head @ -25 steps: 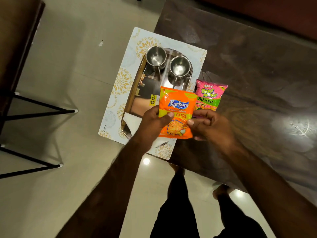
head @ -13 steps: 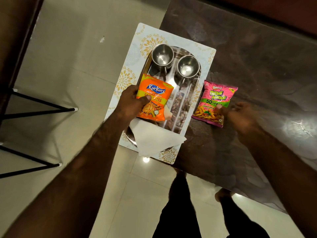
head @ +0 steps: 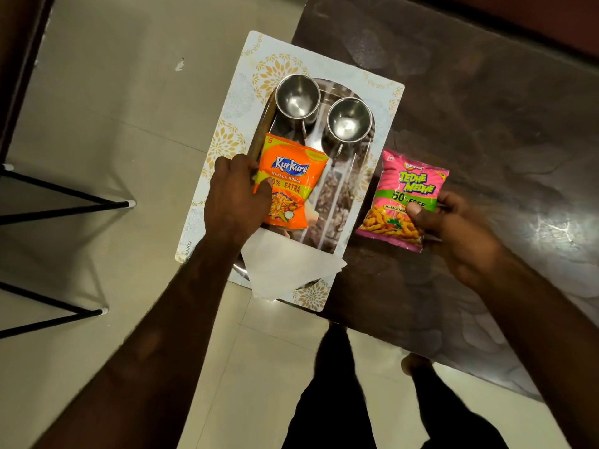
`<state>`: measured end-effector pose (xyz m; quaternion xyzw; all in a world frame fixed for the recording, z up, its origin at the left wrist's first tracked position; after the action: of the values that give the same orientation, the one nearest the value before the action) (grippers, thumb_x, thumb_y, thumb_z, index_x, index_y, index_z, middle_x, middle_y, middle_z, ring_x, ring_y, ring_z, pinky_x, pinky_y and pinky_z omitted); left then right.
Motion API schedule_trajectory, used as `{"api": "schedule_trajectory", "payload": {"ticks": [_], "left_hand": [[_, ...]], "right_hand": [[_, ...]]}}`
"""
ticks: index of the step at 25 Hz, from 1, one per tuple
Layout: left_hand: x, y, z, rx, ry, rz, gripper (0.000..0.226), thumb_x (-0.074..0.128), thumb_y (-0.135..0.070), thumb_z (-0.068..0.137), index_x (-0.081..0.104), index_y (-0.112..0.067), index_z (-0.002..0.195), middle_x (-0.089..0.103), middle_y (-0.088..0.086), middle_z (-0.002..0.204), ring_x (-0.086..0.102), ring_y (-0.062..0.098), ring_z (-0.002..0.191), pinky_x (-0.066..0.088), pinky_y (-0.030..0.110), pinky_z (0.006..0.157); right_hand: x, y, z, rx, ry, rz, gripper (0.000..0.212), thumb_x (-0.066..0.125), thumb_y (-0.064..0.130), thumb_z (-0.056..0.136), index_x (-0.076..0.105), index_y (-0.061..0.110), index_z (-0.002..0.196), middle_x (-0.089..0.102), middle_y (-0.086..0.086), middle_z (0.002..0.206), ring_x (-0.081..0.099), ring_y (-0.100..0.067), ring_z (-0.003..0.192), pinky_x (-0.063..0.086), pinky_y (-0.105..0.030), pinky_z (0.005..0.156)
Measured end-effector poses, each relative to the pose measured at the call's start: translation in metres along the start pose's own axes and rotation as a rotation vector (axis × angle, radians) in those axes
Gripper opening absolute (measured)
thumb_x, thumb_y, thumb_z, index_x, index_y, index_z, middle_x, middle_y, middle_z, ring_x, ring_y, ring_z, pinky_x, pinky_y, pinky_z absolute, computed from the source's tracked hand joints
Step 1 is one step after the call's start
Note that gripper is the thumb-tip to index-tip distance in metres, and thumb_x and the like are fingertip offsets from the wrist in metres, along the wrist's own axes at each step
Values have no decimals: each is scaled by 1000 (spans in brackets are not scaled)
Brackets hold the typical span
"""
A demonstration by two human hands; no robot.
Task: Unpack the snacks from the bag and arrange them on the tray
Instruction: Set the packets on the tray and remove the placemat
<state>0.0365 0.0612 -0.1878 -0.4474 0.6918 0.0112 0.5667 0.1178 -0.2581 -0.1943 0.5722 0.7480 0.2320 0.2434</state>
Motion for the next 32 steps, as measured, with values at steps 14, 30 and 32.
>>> {"api": "schedule_trajectory", "payload": {"ticks": [14, 30, 32], "left_hand": [[0, 25, 16, -53, -3, -165, 36, 52, -26, 99, 54, -10, 131, 55, 10, 132, 61, 27, 113, 53, 41, 93], [-9, 82, 60, -289, 77, -78, 54, 70, -23, 85, 50, -7, 131, 60, 14, 129, 61, 31, 113, 53, 42, 92], [-11, 79, 63, -258, 15, -64, 54, 73, -27, 84, 52, -7, 129, 61, 14, 126, 61, 30, 110, 53, 42, 92]], "right_hand": [[105, 2, -17, 42, -47, -15, 47, 84, 14, 80, 62, 15, 121, 76, -9, 107, 76, -29, 95, 62, -53, 84], [106, -22, 30, 171, 80, -130, 24, 63, 4, 89, 67, 20, 107, 76, -16, 110, 71, -24, 83, 60, -51, 87], [108, -23, 37, 177, 59, -147, 20, 62, 3, 91, 68, 19, 100, 76, -17, 107, 71, -25, 83, 61, -54, 86]]}}
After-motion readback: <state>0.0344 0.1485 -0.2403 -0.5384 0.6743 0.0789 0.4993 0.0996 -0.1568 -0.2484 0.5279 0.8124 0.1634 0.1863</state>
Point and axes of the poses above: each hand's wrist, its own z-axis towards the middle knuckle, its own x-axis out of the palm, y = z × x, the point moved 3 cm from there along z, towards the middle knuckle
